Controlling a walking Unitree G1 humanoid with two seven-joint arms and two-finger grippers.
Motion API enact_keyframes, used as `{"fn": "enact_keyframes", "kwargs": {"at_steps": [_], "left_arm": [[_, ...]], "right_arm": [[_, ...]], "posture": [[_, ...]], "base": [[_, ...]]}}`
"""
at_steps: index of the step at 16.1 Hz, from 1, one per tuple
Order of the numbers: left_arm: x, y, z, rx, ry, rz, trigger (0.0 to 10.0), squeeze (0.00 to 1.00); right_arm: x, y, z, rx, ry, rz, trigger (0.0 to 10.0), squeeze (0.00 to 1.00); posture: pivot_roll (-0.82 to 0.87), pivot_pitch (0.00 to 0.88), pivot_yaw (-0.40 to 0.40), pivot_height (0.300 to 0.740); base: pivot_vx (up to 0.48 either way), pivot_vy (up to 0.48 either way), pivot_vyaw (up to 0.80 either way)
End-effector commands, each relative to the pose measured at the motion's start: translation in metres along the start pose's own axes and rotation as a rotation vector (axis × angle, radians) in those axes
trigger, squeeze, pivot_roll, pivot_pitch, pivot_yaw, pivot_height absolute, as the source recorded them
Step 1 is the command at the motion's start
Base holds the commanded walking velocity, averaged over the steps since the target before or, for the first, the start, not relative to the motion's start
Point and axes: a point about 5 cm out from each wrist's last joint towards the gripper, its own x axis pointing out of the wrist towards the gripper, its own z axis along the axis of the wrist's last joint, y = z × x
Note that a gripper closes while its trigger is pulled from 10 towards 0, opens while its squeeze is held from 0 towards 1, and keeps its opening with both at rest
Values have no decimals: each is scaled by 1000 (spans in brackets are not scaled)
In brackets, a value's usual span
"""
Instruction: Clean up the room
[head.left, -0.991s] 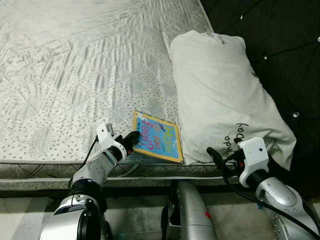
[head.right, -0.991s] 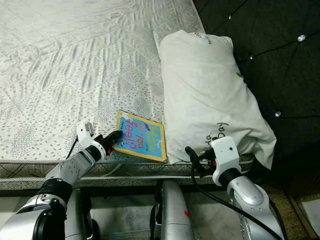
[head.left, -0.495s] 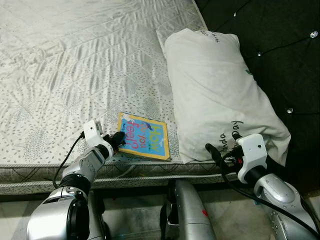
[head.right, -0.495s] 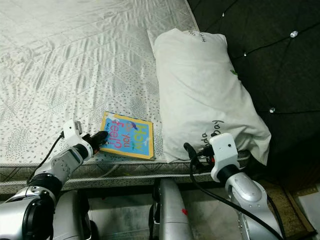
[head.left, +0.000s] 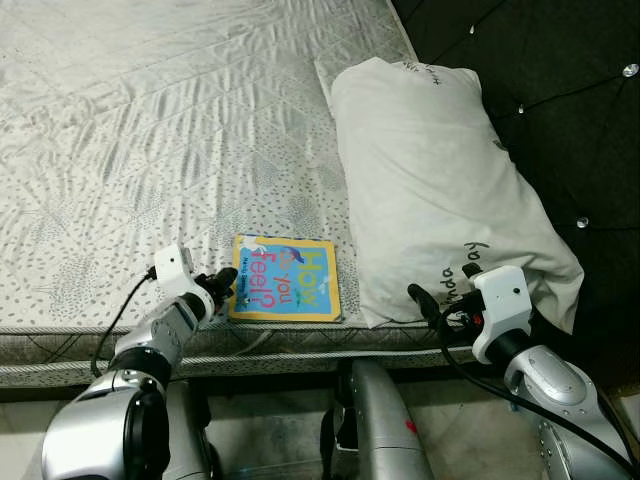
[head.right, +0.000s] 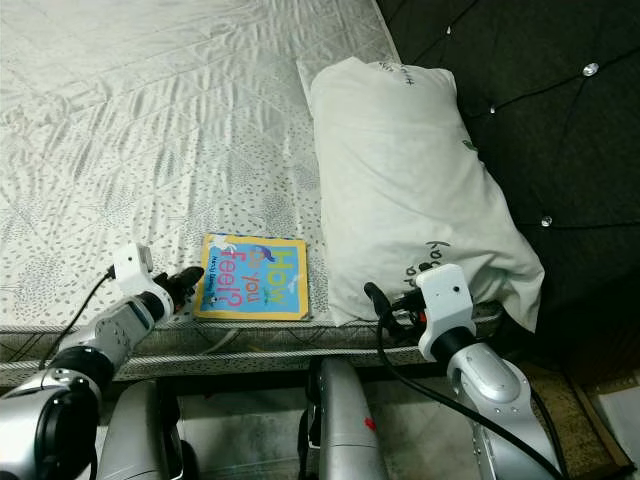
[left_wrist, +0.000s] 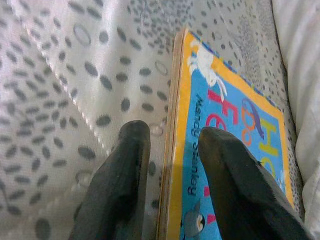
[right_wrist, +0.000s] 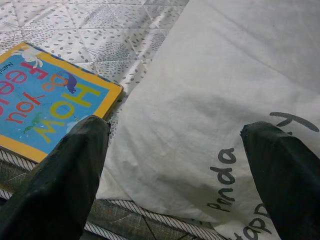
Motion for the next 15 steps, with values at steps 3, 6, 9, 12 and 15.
{"fn": "enact_keyframes", "kwargs": {"at_steps": [3,6,9,12,15], "left_arm": [[0,4,1,27,8,49,10000,1000],[4,-8,14,18,-61,8,10000,1000],[1,-10,18,38,-121,-36,10000,1000],[-13,-4,17,60,-208,-65,10000,1000],[-57,4,3,130,-308,-38,10000,1000]], "right_arm": [[-1,-2,-5,3,18,-12,10000,0],[5,-1,-2,10,-5,-21,10000,0],[15,3,3,31,-33,-21,10000,0],[27,9,7,69,-50,-23,10000,0],[39,13,10,147,-53,-35,10000,0]], "posture": [[-220,184,-116,572],[-202,160,-102,572],[-168,134,-89,572],[-128,101,-75,572],[-97,49,-56,572]], "base": [[0,0,0],[0,0,0],[0,0,0],[0,0,0],[0,0,0]]}}
